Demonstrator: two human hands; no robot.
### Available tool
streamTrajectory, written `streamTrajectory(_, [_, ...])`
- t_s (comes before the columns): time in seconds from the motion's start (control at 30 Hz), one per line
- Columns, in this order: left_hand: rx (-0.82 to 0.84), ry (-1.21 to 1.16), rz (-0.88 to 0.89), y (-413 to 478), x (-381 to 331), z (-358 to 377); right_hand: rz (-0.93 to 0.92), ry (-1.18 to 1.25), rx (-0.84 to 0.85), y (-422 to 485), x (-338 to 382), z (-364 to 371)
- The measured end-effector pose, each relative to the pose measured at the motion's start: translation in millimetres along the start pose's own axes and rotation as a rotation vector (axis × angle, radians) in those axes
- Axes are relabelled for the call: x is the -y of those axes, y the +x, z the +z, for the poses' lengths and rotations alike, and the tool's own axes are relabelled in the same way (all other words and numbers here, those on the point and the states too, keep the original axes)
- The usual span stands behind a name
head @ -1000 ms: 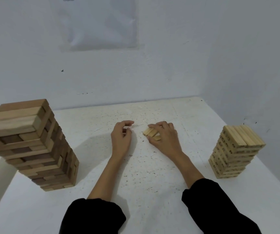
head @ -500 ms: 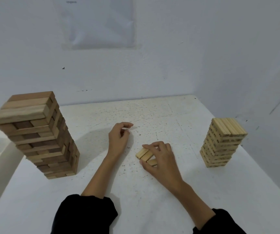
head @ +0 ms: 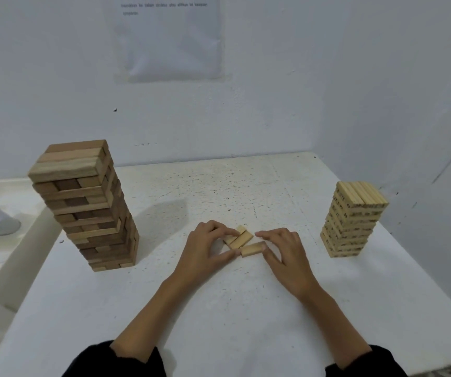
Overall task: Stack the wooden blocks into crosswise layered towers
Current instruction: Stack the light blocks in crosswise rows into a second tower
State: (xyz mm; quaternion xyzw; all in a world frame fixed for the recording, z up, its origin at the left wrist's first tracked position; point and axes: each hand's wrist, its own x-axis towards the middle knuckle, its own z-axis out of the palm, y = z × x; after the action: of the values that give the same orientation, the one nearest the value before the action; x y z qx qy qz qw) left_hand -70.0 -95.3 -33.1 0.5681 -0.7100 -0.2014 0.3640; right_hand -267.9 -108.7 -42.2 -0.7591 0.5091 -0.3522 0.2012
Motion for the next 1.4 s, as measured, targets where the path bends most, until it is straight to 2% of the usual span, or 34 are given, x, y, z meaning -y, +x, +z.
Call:
streamTrajectory(0.23, [-0.004, 0.03, 0.063, -11.5, 4.1, -13.3, -0.061, 0.005, 0.018, -9.9, -4.8, -5.3])
streamTrajectory(0.4, [0.034, 0.058, 0.055, -27.0, 10.8, -24.9, -0.12, 0.007, 0.125, -14.6, 0.0, -8.2])
streamTrajectory(0.57, [0.029, -0.054, 0.02, -33.9, 6.0, -30.4, -0.124, 0.032, 0.147, -10.9, 11.3, -0.8])
streamTrajectory(0.67, [0.008, -0.172, -0.058, -35.2, 4.8, -34.0, -0.108, 0.08, 0.139, -7.0, 14.6, 3.1])
streamTrajectory(0.93, [0.046, -0.213, -0.105, -35.4, 4.9, -34.4, -0.1, 0.094, 0.117, 0.1, 17.6, 10.6])
streamTrajectory(1.2, [0.05, -0.046, 0.032, -35.2, 10.6, -34.7, -0.206, -0.014, 0.124, -3.4, 16.2, 11.1])
streamTrajectory(1.33, [-0.013, 0.013, 0.017, -37.2, 9.8, -38.8, -0.141, -0.069, 0.15, -4.2, 22.7, 6.6])
streamTrajectory(1.4, [-0.055, 0.092, -0.034, -38.8, 7.9, -40.8, -0.083, -0.225, 0.245, -6.2, 21.4, 1.5])
